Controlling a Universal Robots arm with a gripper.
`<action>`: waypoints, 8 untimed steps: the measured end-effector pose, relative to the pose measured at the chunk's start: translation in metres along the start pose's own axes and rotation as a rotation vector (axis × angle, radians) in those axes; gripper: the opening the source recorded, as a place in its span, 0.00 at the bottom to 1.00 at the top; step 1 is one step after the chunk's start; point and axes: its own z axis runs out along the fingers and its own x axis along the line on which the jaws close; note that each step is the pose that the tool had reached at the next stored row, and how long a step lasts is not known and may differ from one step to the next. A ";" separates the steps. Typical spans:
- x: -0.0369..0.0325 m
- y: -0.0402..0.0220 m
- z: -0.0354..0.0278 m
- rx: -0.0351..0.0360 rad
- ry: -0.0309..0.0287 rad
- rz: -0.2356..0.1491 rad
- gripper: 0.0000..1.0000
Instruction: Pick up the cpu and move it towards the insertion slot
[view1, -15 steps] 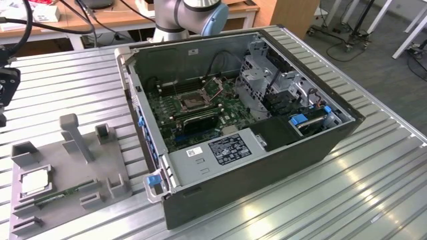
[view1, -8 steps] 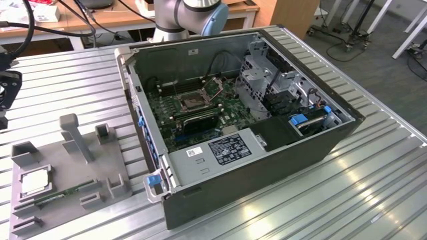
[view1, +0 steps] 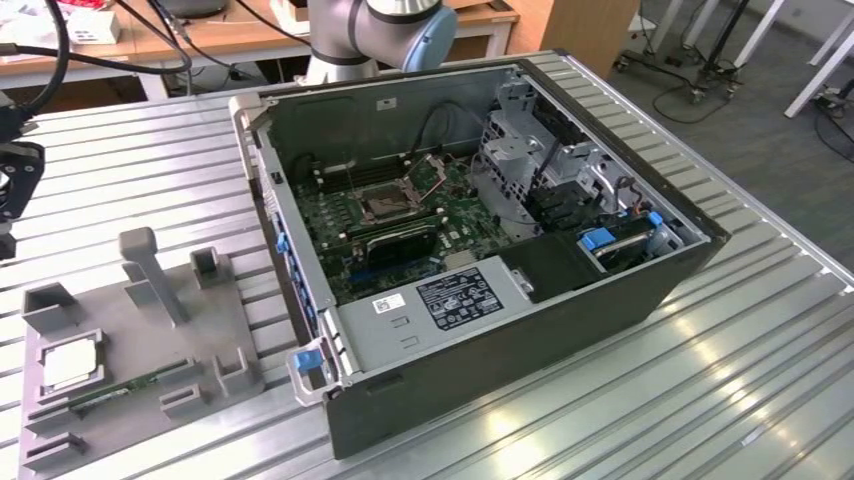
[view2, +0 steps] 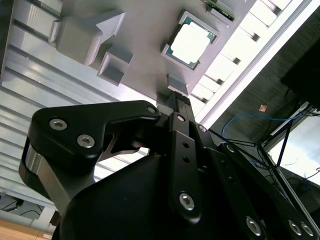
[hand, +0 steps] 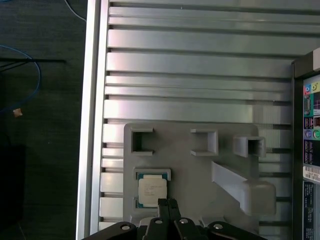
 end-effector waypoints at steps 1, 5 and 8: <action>0.0000 -0.0006 0.0000 0.0000 -0.0001 0.000 0.11; 0.0001 -0.0037 -0.0002 0.0000 0.0000 0.000 0.11; 0.0002 -0.0069 -0.0004 0.0001 0.0001 0.000 0.11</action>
